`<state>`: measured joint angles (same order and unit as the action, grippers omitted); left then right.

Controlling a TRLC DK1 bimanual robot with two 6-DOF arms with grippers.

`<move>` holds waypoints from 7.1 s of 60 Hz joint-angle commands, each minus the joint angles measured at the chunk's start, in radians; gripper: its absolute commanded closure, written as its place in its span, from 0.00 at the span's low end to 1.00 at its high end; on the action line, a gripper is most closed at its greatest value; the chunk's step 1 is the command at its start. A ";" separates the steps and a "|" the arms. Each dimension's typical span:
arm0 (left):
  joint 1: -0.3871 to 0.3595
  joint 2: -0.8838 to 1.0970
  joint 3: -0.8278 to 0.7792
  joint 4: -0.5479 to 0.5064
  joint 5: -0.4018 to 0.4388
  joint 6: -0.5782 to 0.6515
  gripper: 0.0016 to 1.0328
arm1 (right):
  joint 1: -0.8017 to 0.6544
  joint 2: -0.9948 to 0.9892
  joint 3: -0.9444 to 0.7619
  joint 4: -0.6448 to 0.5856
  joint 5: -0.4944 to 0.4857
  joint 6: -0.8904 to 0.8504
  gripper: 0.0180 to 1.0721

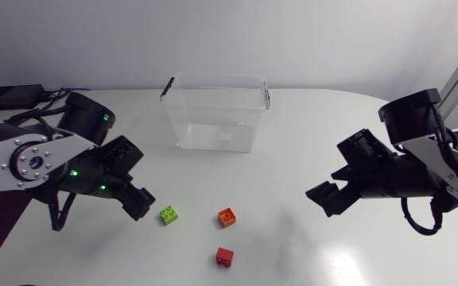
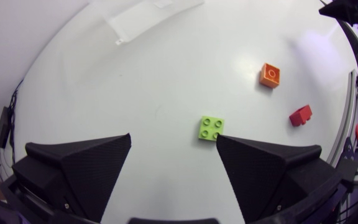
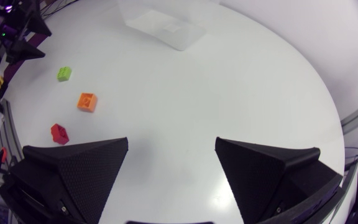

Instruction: Place the duplo bricks in the container

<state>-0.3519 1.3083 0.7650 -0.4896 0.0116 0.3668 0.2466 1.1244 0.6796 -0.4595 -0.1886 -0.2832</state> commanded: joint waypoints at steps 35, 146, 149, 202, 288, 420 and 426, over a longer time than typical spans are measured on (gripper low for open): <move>-0.071 0.371 0.125 -0.007 0.083 0.193 0.29 | 0.378 0.196 0.052 -0.047 0.037 -0.043 0.05; 0.082 0.309 0.646 -0.050 0.309 0.012 0.74 | 0.556 0.491 0.422 -0.292 0.060 -0.053 0.82; 0.077 0.364 0.697 -0.015 0.309 -0.028 0.73 | 0.514 0.457 0.440 -0.312 0.051 -0.063 0.82; 0.044 0.568 0.813 0.419 0.090 -0.253 0.05 | 0.275 0.376 0.601 -0.235 -0.064 -0.070 0.82; -0.374 0.414 0.301 0.005 0.068 0.090 0.07 | 0.154 0.782 0.867 0.423 0.041 0.199 0.04; -0.182 0.414 0.815 -0.043 -0.038 -0.101 0.74 | -0.138 -0.897 -0.446 0.369 0.291 0.079 0.04; -0.139 0.460 0.849 0.016 -0.036 -0.120 0.74 | -0.159 -0.962 -0.474 0.349 0.291 0.079 0.04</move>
<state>-0.5205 1.7157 1.5761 -0.4976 -0.0246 0.2825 0.1036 0.2005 0.2405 -0.0925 0.0952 -0.1875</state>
